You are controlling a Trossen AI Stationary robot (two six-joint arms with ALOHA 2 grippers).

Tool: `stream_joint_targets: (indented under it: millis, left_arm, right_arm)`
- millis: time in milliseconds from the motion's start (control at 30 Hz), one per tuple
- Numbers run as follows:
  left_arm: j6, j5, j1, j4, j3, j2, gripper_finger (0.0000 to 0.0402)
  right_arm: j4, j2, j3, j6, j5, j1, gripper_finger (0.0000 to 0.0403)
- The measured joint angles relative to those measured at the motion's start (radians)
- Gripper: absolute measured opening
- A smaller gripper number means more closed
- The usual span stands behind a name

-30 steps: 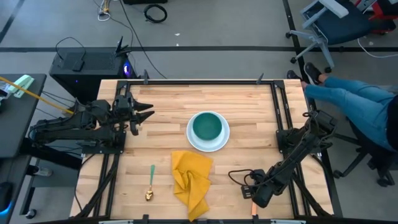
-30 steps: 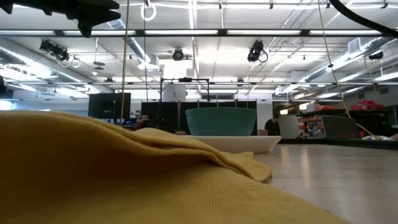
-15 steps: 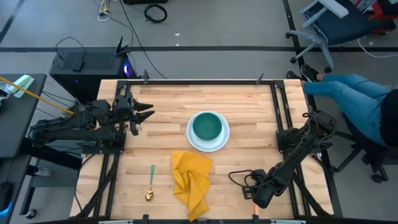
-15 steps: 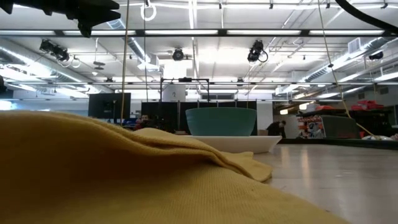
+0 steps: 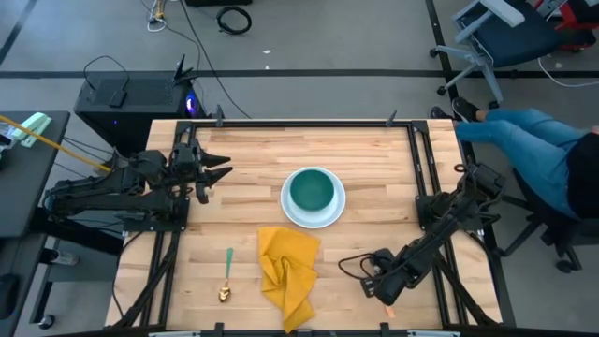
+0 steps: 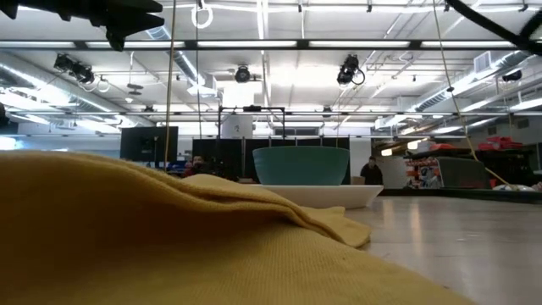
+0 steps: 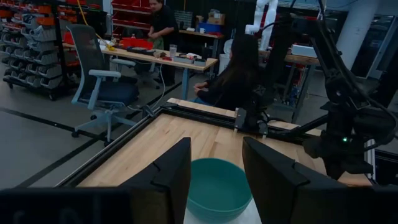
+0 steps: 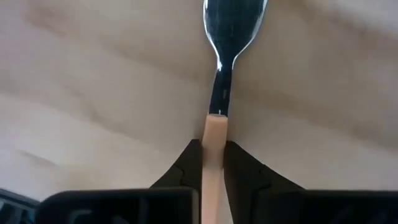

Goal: Set table place
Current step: Place the silver fork to the right of the white plate

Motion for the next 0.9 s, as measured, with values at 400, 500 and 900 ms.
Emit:
stream_joint_targets:
  millis: [400, 500, 900]
  left_arm:
    - [0.0, 0.0, 0.0, 0.0, 0.0, 0.0, 0.014]
    - [0.0, 0.0, 0.0, 0.0, 0.0, 0.0, 0.0142]
    - [0.0, 0.0, 0.0, 0.0, 0.0, 0.0, 0.0151]
  right_arm:
    - [-0.135, -0.218, -0.006, -0.251, 0.297, -0.144, 0.0041]
    - [-0.181, -0.296, -0.005, -0.315, 0.341, -0.195, 0.0041]
    - [-0.235, -0.629, 0.012, -0.664, 0.469, -0.506, 0.0041]
